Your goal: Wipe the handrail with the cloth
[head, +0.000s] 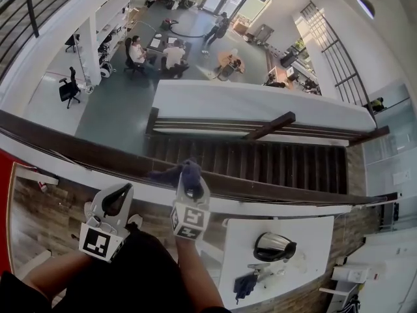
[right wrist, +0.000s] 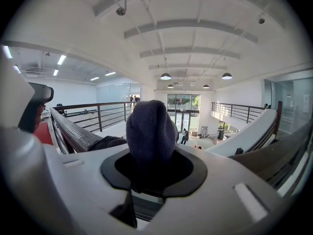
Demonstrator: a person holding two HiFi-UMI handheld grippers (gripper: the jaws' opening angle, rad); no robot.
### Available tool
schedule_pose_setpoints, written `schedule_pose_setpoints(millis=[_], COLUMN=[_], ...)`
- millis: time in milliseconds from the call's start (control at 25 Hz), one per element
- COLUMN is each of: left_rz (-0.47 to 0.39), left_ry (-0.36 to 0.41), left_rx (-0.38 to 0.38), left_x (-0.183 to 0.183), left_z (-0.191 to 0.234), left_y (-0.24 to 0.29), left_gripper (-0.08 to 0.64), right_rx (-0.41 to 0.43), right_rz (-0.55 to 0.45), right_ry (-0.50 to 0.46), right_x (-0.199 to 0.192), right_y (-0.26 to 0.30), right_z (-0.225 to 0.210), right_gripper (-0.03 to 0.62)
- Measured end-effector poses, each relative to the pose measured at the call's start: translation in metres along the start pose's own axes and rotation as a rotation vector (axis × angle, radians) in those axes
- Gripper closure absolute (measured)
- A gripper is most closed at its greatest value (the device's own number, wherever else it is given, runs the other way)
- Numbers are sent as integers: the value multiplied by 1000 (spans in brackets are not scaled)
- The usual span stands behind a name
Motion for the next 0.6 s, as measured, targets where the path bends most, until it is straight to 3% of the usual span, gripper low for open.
schedule_pose_setpoints(millis=[600], left_rz=[21], left_ry=[-38], left_rx=[21], left_x=[-7], left_z=[6], left_y=[-4], left_gripper=[560], right_rx=[-31], right_rz=[-5], right_ry=[22], right_x=[-5], right_y=[-8], right_z=[-25], right_gripper=[473])
Point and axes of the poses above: the fingertips, and each gripper's own axes: y forward along the fingers, z to its left, x out of its top, the point moved 9 cm from there along -y, backward along the fingers, and after that the axes turned 4 degrees about -z, right-handed, at the moved point
